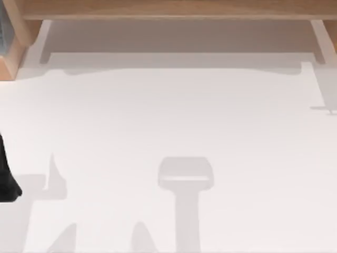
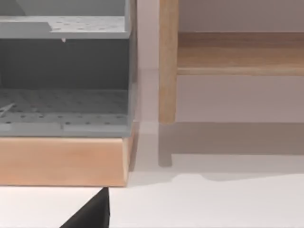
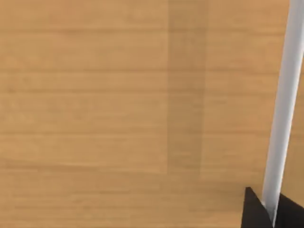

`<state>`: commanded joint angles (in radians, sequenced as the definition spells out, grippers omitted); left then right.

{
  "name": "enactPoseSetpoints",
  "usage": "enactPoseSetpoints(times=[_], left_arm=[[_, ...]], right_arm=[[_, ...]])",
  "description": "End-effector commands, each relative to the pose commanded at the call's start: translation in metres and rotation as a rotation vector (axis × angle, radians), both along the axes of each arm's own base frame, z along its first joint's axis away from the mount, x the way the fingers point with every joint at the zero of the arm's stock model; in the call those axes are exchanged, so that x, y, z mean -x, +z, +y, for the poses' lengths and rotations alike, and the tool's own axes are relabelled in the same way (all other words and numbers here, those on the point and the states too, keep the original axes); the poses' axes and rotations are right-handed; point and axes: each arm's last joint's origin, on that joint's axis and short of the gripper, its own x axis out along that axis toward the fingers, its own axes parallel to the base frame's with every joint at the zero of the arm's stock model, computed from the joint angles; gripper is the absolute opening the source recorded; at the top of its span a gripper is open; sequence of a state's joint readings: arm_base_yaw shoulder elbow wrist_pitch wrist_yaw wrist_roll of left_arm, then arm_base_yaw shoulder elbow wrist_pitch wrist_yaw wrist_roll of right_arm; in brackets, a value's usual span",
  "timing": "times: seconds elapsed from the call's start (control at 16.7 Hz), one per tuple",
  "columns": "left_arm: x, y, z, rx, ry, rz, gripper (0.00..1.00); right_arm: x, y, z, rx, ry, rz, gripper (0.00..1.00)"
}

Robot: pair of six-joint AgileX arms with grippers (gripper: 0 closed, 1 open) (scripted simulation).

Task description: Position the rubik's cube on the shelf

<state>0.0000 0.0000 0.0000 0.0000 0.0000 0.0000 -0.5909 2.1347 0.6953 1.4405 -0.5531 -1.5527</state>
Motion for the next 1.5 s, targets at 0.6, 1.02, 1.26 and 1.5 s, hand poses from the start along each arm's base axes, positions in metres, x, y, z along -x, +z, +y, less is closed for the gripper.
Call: enactPoseSetpoints(times=[0.6, 1.02, 1.26, 1.5], left_arm=[[0.0, 0.0, 0.0, 0.0, 0.0, 0.0, 1.0], [0.0, 0.0, 0.0, 0.0, 0.0, 0.0, 1.0], [0.0, 0.0, 0.0, 0.0, 0.0, 0.0, 1.0], [0.0, 0.0, 0.0, 0.0, 0.0, 0.0, 1.0]], right_arm=[[0.056, -0.003, 0.002, -0.007, 0.001, 0.008, 0.0], [0.062, 0.0, 0.001, -0.001, 0.001, 0.0, 0.15], [0.062, 0.0, 0.001, -0.001, 0.001, 0.0, 0.45], [0.062, 0.0, 0.001, -0.001, 0.001, 0.0, 0.75]])
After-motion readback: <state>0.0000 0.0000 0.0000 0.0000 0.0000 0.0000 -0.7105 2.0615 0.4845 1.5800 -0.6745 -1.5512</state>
